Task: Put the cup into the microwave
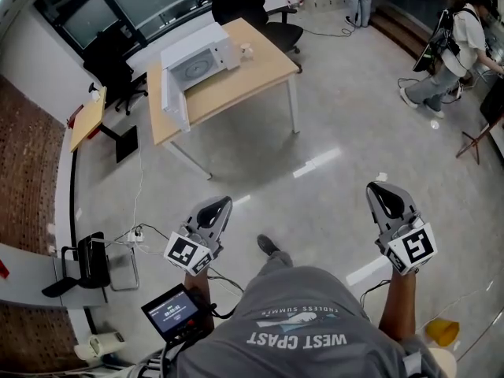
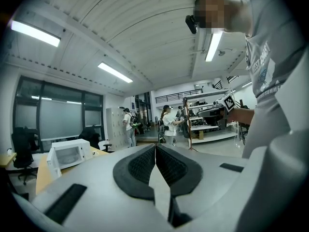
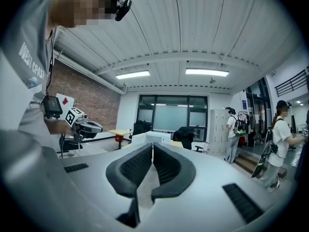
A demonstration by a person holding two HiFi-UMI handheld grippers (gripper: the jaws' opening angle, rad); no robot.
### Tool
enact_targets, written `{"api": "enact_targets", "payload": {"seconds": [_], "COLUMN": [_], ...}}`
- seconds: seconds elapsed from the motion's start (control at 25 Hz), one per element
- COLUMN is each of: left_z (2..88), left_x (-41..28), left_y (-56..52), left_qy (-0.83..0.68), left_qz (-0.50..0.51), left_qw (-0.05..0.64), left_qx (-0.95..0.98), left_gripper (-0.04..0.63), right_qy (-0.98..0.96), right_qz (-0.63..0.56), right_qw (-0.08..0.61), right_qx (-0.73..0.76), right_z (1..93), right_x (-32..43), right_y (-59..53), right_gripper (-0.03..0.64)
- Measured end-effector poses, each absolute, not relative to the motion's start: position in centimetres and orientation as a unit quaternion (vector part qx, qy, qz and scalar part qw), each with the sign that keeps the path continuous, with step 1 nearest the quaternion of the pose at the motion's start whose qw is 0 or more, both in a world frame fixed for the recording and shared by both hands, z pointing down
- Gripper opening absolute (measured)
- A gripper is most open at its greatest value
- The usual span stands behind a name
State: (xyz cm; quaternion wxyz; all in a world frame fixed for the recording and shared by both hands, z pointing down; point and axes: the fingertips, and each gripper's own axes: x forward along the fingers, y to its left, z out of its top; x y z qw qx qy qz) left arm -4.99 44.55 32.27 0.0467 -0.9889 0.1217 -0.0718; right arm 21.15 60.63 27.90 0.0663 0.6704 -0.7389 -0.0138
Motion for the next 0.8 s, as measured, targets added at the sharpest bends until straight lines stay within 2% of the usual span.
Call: {"api": "enact_targets", "payload": {"seconds": [0.32,0.8], "left_z": [33.2,33.0], "left_x": [-3.5,-5.6], "left_y": [37.3,20.1], "left_qy": [0.107,0.11], "left_qz": [-0.07,-0.052], "left_qw": [0.04,0.031], "left_qx": [-0.991,-0.992], "left_gripper": [0.021,0.021], "right_qy": [-0.735,-0.744], "right_qz": [-0.005,-0.018], "right_qw": [0.08,0.091], "right_qx": [0.673,0.662], "right_z": [29.1,28.1], "right_x": [22.0,19.1], "right_y": [53.9,36.0], "right_gripper": [0.02,0.02]}}
